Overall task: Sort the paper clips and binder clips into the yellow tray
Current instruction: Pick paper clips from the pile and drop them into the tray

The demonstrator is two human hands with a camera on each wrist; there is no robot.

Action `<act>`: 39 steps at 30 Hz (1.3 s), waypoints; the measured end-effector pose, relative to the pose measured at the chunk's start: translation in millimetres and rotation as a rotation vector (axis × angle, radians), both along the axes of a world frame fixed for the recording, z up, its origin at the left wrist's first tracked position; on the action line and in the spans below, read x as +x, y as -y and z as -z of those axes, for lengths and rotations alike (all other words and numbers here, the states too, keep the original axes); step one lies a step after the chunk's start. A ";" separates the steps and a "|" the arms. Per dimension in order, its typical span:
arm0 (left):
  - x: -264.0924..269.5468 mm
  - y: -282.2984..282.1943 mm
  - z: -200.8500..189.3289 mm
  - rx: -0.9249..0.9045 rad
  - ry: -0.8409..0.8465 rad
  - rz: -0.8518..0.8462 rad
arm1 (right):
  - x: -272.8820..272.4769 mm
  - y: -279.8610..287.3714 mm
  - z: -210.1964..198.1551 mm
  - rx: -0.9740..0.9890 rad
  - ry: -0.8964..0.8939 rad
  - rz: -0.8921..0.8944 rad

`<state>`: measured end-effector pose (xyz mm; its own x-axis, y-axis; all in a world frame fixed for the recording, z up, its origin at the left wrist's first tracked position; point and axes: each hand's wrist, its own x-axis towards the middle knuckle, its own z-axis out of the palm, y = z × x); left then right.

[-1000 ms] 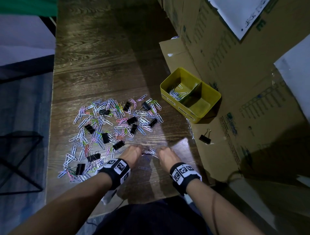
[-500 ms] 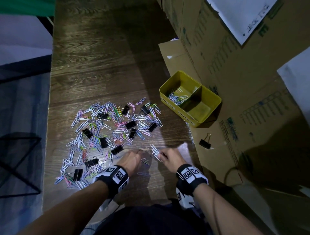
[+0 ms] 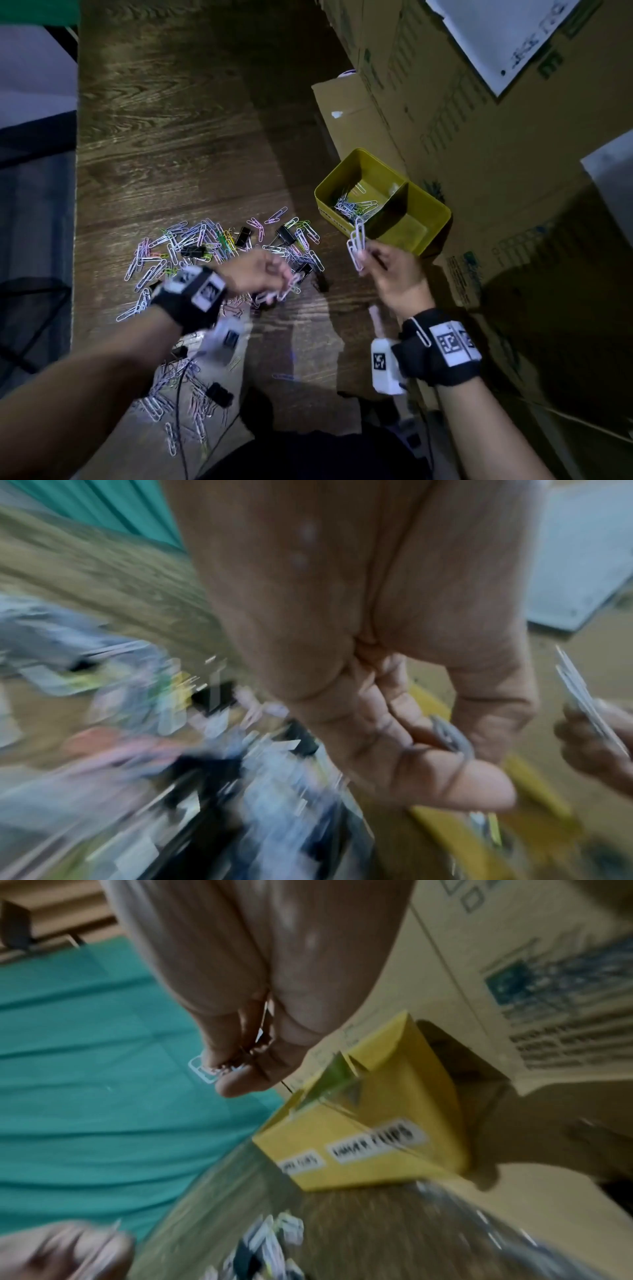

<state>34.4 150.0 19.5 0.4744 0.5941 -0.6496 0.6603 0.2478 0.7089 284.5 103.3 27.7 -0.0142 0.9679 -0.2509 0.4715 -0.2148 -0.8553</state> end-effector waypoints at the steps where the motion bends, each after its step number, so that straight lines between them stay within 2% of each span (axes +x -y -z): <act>1: 6.9 -19.1 -9.8 0.020 0.039 -0.016 | 3.3 -10.5 -7.1 0.045 0.007 0.008; 4: 40.5 -72.3 -36.9 0.120 0.158 -0.104 | 10.9 -42.0 -29.1 0.136 0.008 0.053; 7: 81.6 -112.2 -50.0 0.239 0.126 -0.166 | 16.2 -75.1 -47.6 0.132 0.123 0.049; 10: 112.4 -134.1 -36.3 0.450 -0.106 -0.137 | 18.3 -107.7 -53.5 0.056 0.246 0.017; 12: 121.3 -136.1 -20.5 0.540 -0.245 -0.009 | 17.8 -126.6 -46.9 0.024 0.336 0.000; 14: 121.9 -132.2 -7.7 0.570 -0.285 0.108 | 15.7 -141.2 -35.1 -0.010 0.414 -0.030; 17: 111.2 -120.8 -0.7 0.579 -0.209 0.117 | 8.1 -151.6 -19.4 -0.081 0.532 -0.087; 23: 69.2 -80.6 -27.2 0.603 -0.026 -0.157 | -8.8 -146.6 -7.6 -0.137 0.759 -0.265; 27: 11.4 -34.9 -33.0 0.457 0.030 -0.210 | -15.8 -133.0 -11.8 -0.063 0.715 -0.225; 30: -46.2 12.5 -26.2 0.367 -0.100 -0.150 | -36.6 -104.3 -28.5 0.155 0.523 -0.187; 32: -82.9 50.1 -21.5 0.338 -0.189 -0.130 | -61.7 -74.4 -32.2 0.212 0.403 -0.308; 34: -115.8 87.2 -17.6 0.360 -0.272 -0.164 | -90.2 -39.2 -26.3 0.176 0.347 -0.524; 37: -159.7 135.9 -5.9 0.456 -0.444 -0.260 | -137.4 16.6 -9.2 0.047 0.343 -0.920; 39: -182.4 163.1 7.1 0.453 -0.545 -0.289 | -167.8 51.8 10.2 0.027 0.395 -1.145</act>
